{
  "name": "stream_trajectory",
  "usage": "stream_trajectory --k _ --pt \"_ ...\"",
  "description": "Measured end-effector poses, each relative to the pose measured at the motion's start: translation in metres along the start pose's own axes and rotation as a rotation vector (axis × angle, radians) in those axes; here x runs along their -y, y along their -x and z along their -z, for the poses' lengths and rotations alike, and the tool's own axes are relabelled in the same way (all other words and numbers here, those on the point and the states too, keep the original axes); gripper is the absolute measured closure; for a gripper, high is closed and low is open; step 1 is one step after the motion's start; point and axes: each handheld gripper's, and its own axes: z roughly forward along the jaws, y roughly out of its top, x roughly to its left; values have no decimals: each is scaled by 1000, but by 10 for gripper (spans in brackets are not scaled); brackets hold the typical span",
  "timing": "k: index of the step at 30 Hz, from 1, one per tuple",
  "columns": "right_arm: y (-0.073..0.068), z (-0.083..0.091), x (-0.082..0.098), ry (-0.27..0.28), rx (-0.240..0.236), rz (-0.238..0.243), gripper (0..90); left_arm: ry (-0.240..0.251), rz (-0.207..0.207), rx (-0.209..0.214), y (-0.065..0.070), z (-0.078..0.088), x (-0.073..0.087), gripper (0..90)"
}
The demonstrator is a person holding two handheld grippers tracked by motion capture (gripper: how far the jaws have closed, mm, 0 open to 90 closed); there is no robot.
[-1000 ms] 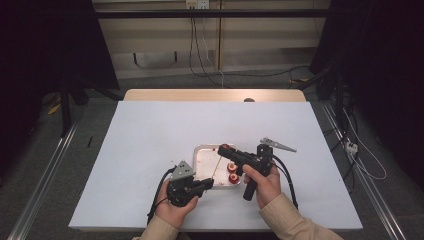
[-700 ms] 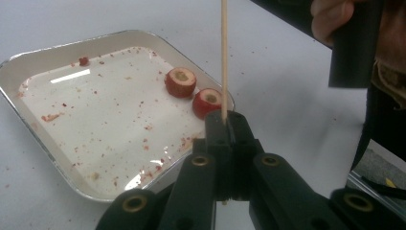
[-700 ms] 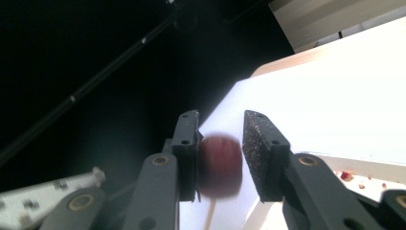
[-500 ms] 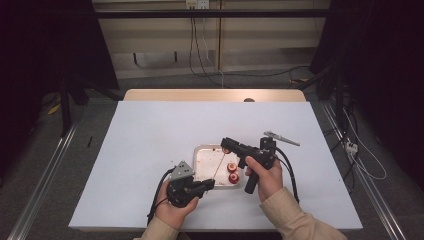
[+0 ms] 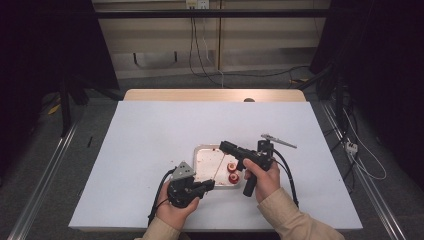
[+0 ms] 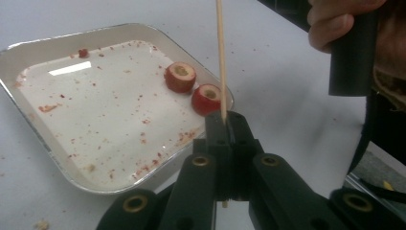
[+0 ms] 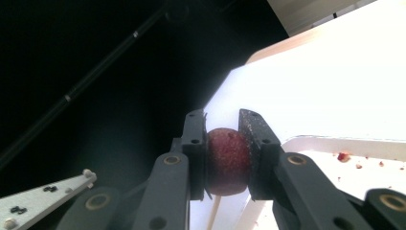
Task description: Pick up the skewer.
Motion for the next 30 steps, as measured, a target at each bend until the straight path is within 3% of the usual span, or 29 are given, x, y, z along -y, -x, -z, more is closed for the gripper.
stream_trajectory --k 8,18,30 --pt "-2 1 5 2 -5 8 742 0 46 20 -3 -3 0 900" --pt "-4 -1 5 -19 -15 53 743 -11 61 22 -6 -4 0 900" --pt "-1 1 7 -17 -11 33 743 -20 63 24 -6 -4 -2 900"
